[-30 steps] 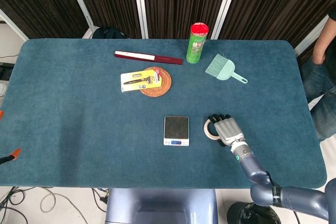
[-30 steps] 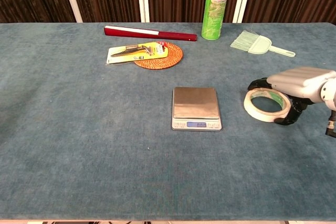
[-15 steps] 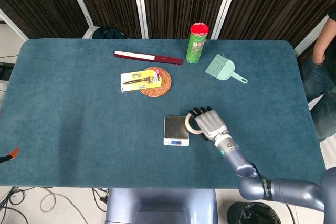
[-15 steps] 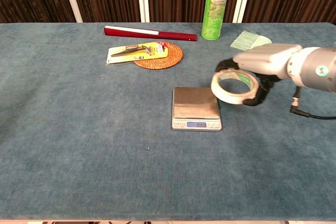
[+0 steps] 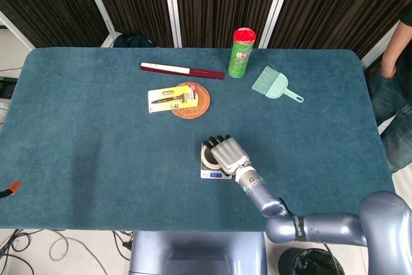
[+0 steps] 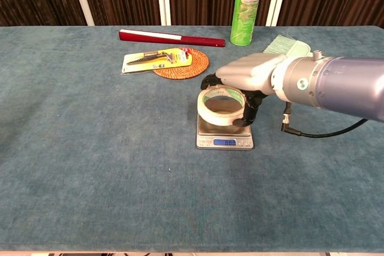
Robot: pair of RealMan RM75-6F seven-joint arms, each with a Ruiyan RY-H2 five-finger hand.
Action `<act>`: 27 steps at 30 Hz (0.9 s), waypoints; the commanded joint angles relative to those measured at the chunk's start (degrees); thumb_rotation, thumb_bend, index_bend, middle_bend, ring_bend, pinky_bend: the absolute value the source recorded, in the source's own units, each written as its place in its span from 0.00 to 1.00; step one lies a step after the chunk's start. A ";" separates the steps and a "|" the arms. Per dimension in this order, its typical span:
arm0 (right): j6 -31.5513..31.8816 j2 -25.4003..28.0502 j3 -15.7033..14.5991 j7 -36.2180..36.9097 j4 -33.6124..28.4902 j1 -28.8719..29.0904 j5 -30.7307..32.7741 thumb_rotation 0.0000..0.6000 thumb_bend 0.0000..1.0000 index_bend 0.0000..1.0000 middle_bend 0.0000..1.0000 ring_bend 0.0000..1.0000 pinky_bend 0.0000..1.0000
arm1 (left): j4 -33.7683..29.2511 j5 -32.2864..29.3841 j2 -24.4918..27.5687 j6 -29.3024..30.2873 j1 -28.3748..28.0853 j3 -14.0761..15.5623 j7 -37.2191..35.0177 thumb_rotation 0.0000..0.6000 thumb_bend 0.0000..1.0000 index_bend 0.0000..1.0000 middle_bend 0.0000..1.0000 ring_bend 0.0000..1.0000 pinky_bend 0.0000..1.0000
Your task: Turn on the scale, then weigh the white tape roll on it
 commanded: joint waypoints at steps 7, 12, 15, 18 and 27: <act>0.45 -1.55 -1.02 -0.83 1.34 1.64 1.66 1.00 0.41 0.21 0.26 0.18 0.49 | 0.01 -0.20 0.15 -0.01 0.03 -0.11 -0.23 1.00 0.03 0.00 0.00 0.00 0.00; 0.23 -1.12 -1.67 -0.83 1.29 2.08 2.15 1.00 0.41 0.17 0.15 0.06 0.57 | 0.05 -0.26 0.11 -0.02 0.00 -0.15 -0.10 1.00 0.03 0.00 0.00 0.00 0.00; 0.27 -0.87 -1.99 -0.68 1.16 2.12 2.28 1.00 0.41 0.14 0.11 0.03 0.61 | 0.02 -0.28 0.09 -0.04 0.00 -0.13 -0.01 1.00 0.03 0.00 0.00 0.00 0.00; 0.04 -0.40 -2.34 -0.56 0.86 2.30 2.87 1.00 0.41 0.11 0.06 0.01 0.60 | -0.03 -0.23 0.07 0.06 0.03 -0.13 0.08 1.00 0.03 0.00 0.00 0.00 0.00; 0.06 0.22 -3.29 -0.50 0.37 3.00 4.64 1.00 0.41 0.05 0.00 0.00 0.12 | -0.15 -0.34 0.04 -0.08 -0.01 -0.08 0.51 1.00 0.03 0.00 0.00 0.00 0.00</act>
